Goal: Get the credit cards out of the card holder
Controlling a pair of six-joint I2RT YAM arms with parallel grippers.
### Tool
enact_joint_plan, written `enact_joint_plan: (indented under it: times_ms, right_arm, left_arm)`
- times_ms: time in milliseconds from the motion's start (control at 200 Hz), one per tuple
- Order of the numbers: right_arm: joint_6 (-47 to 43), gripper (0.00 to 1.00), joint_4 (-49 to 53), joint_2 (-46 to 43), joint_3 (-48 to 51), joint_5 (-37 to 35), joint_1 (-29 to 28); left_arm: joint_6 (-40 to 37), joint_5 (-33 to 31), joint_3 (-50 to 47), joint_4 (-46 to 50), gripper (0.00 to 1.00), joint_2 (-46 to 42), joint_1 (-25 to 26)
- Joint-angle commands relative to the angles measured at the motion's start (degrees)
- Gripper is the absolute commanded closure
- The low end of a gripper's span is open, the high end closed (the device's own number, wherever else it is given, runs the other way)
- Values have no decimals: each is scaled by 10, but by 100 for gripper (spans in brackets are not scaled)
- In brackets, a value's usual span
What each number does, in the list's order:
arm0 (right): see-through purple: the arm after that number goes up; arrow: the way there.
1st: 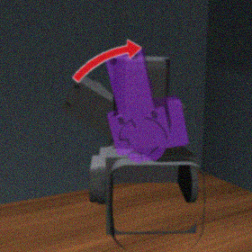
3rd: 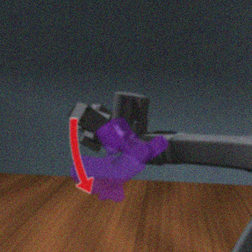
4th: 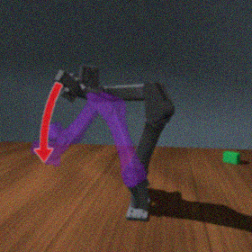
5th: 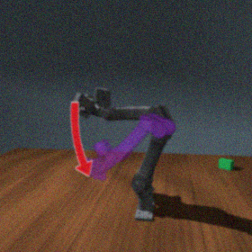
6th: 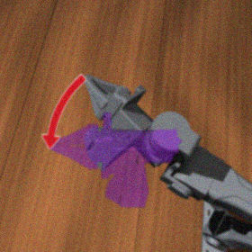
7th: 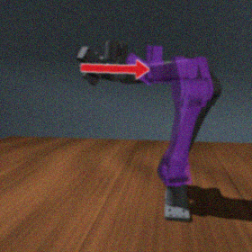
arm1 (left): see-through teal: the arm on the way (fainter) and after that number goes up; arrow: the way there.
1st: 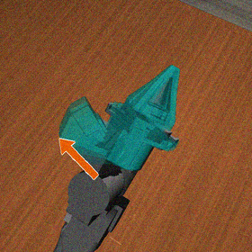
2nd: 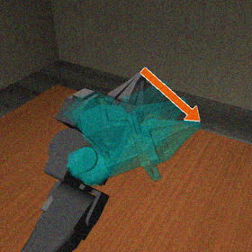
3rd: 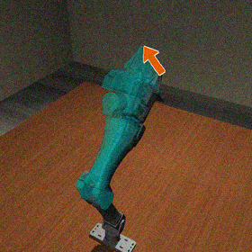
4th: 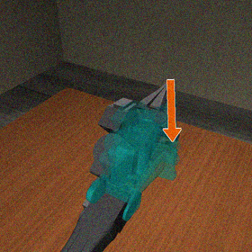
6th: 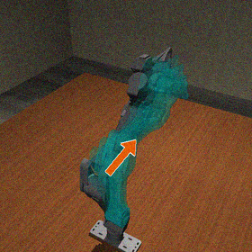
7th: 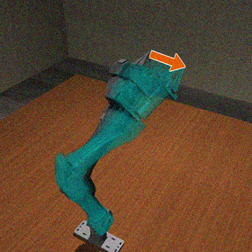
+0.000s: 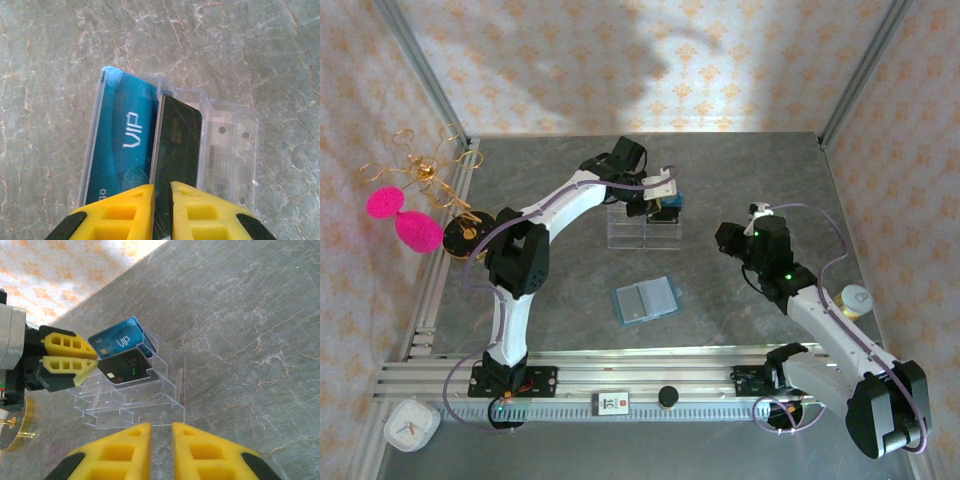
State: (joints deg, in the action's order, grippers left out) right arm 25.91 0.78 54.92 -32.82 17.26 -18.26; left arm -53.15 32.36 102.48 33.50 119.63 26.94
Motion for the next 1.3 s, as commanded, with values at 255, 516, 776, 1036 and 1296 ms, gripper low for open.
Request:
enact_joint_plan:
  times_ms: [255,516,776,1036,1296]
  right_arm:
    - [-8,65,-38,26,-3,76,-12]
    - [-42,63,-8,84,-18,-16,-172]
    - [-76,62,8,198,-58,-126,-349]
    - [-101,63,14,338,-121,-207,-459]
    - [-104,64,43,425,-171,-237,-492]
  left_arm:
    - [204,7,-35,-151,74,-126,-4]
    - [539,-5,-391,-532,49,-367,-3]
    - [835,-85,-670,-646,48,-528,-1]
    - [970,-188,-829,-571,48,-700,9]
    - [972,-230,-876,-479,48,-805,9]
